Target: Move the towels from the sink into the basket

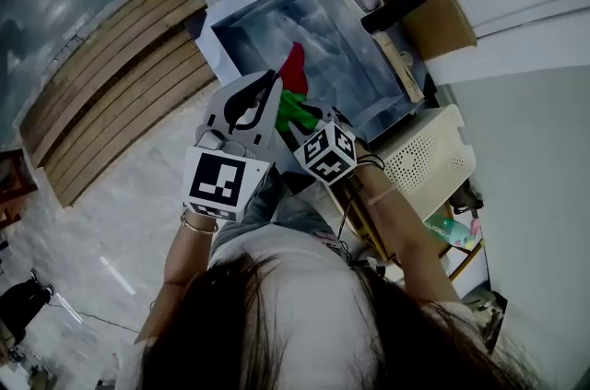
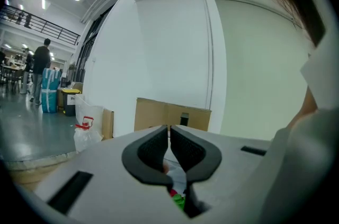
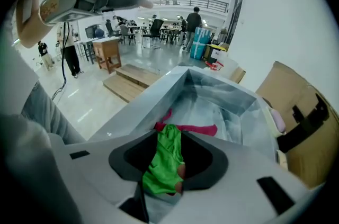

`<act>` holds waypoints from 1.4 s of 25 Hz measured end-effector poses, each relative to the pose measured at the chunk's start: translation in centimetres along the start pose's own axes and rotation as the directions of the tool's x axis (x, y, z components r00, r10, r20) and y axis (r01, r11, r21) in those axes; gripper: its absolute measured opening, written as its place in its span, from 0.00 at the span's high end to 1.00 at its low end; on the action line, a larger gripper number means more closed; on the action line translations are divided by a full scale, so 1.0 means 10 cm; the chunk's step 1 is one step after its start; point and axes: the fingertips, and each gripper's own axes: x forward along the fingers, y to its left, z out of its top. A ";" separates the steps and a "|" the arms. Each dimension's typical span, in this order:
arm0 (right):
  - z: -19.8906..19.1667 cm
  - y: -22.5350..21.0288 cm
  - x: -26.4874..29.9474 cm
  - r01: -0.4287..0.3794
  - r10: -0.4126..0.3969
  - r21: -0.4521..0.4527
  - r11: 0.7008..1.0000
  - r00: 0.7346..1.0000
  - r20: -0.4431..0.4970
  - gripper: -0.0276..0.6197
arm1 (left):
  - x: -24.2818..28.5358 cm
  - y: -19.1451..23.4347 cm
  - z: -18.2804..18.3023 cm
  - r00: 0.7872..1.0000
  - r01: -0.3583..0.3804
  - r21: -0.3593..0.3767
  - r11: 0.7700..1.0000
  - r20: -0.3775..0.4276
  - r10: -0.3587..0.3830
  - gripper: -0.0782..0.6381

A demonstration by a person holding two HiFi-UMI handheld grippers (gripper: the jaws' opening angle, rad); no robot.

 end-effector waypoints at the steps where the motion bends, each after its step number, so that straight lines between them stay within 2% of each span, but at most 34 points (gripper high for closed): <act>1: -0.03 0.00 0.05 -0.009 0.009 -0.005 1.000 1.000 -0.015 0.71 | 0.01 0.02 -0.01 1.000 0.002 -0.001 1.000 -0.001 -0.002 0.86; 8: -0.26 0.04 0.35 -0.075 0.072 -0.031 0.997 0.992 -0.107 0.66 | 0.08 0.12 -0.12 1.000 0.010 -0.017 1.000 -0.022 -0.011 0.86; 14: -0.43 0.09 0.57 -0.161 0.148 -0.053 0.986 0.970 -0.194 0.62 | 0.14 0.19 -0.18 0.999 0.007 -0.033 0.999 -0.031 -0.008 0.86; 22: -0.65 0.14 0.75 -0.299 0.301 0.054 0.953 0.900 -0.316 0.57 | 0.18 0.23 -0.32 0.998 -0.001 -0.055 0.999 -0.056 -0.002 0.86; 27: -0.68 0.12 0.85 -0.340 0.365 0.131 0.931 0.860 -0.357 0.57 | 0.17 0.28 -0.42 0.997 -0.019 -0.083 0.996 -0.077 0.013 0.86; 33: -0.74 0.13 0.96 -0.354 0.381 0.143 0.924 0.837 -0.392 0.58 | 0.18 0.31 -0.47 0.996 -0.037 -0.097 0.995 -0.083 0.029 0.86; 35: -0.74 0.13 0.99 -0.363 0.394 0.153 0.919 0.835 -0.385 0.61 | 0.18 0.33 -0.48 0.996 -0.046 -0.108 0.993 -0.087 0.037 0.86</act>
